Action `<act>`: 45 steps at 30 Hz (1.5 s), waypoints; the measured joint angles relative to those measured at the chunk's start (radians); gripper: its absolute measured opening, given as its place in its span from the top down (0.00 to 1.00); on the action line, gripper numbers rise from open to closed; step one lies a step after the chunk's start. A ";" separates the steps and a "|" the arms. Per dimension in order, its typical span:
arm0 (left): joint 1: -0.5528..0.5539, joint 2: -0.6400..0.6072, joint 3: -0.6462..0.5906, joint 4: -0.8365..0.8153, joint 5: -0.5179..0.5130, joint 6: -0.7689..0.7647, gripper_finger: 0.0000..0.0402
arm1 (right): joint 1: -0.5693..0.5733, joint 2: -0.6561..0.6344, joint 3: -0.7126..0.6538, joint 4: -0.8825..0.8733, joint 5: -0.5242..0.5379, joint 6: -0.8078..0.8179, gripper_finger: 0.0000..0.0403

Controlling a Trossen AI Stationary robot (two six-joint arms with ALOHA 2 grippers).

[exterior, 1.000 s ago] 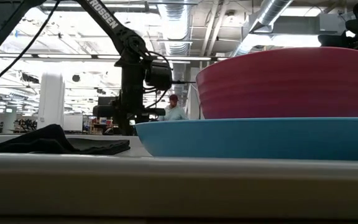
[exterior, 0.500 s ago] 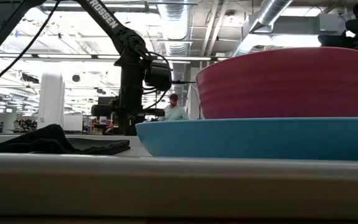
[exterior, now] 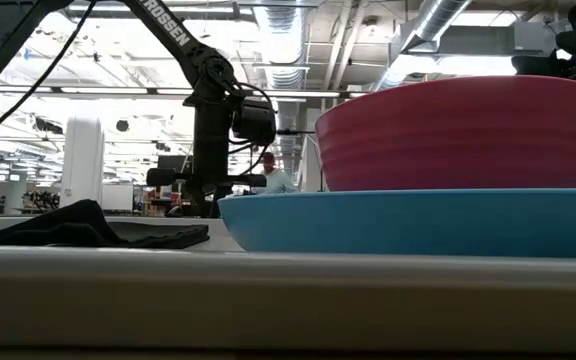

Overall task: Set up tray
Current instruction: Put the fork on the black table napkin

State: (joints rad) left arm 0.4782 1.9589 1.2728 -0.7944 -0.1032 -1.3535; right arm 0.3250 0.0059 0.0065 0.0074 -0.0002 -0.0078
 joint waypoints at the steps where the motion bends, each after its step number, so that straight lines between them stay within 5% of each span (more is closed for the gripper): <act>1: 0.000 -0.004 0.000 -0.001 0.004 0.011 1.00 | 0.000 0.000 0.000 0.000 0.000 0.000 0.53; 12: 0.033 -0.127 0.124 -0.170 0.075 0.163 1.00 | 0.000 0.000 0.000 0.000 0.000 0.000 0.53; 20: -0.152 -0.171 0.261 -0.456 0.101 0.207 1.00 | 0.000 0.000 0.000 0.000 0.000 0.000 0.53; 35: -0.704 -0.202 0.219 -0.475 0.095 -0.341 1.00 | 0.000 0.000 0.000 0.000 0.000 0.000 0.53; 45: -0.876 -0.201 0.107 -0.387 0.061 -0.613 1.00 | 0.000 0.000 0.000 0.000 0.000 0.000 0.53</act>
State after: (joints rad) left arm -0.3981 1.7576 1.3796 -1.1817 -0.0425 -1.9662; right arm 0.3252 0.0060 0.0063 0.0075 0.0001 -0.0078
